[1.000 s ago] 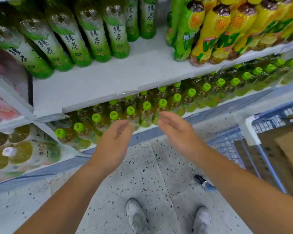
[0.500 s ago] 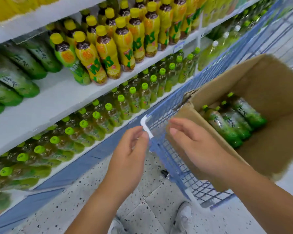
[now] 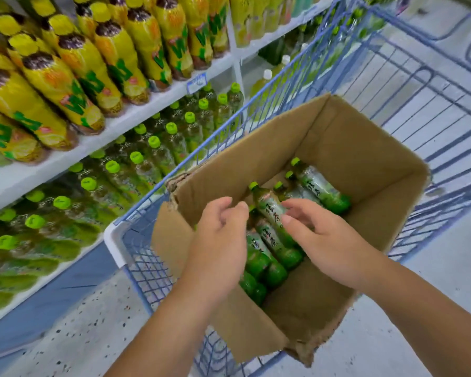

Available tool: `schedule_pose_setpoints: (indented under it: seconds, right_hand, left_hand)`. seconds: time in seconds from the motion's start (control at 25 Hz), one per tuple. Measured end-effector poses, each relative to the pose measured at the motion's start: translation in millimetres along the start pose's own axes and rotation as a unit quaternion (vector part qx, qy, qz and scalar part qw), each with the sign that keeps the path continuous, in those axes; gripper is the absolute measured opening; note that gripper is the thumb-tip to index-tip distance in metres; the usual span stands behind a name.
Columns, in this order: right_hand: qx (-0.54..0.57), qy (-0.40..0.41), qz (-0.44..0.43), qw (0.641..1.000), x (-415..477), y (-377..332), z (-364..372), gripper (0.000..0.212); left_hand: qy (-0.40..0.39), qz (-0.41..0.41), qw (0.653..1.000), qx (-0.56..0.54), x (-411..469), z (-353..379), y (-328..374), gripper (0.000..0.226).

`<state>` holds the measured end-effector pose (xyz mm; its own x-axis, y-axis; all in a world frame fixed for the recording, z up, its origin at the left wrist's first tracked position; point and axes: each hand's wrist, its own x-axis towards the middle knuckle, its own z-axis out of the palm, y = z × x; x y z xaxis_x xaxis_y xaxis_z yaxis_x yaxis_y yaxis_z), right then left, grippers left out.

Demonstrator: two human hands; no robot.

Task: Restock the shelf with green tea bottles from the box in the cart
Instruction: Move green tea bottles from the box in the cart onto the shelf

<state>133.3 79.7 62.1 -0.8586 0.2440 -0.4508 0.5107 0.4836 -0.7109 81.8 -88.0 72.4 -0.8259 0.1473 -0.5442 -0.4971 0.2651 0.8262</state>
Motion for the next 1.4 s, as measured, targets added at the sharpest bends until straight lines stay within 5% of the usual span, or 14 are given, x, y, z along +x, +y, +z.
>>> schedule_pose_setpoints:
  seconds: [0.24, 0.6, 1.0, 1.2, 1.4]
  right_hand:
    - [-0.091, 0.001, 0.093, 0.991, 53, 42, -25, 0.047]
    - [-0.208, -0.046, 0.178, 0.961, 147, 95, -70, 0.059]
    - [-0.285, -0.060, 0.200, 0.935, 242, 180, -87, 0.062]
    - [-0.277, -0.058, 0.189, 0.940, 258, 205, -68, 0.071]
    - [-0.254, -0.099, 0.215, 0.938, 269, 214, -63, 0.048]
  left_hand:
    - [-0.116, -0.092, 0.977, 0.153, 57, 79, 1, 0.063]
    - [-0.070, -0.278, 0.942, 0.173, 153, 133, -58, 0.083]
    - [0.029, -0.303, 0.944, 0.129, 194, 180, -131, 0.064]
    - [0.096, -0.241, 0.952, 0.162, 196, 194, -143, 0.047]
    - [0.091, -0.240, 0.956, 0.141, 198, 202, -130, 0.020]
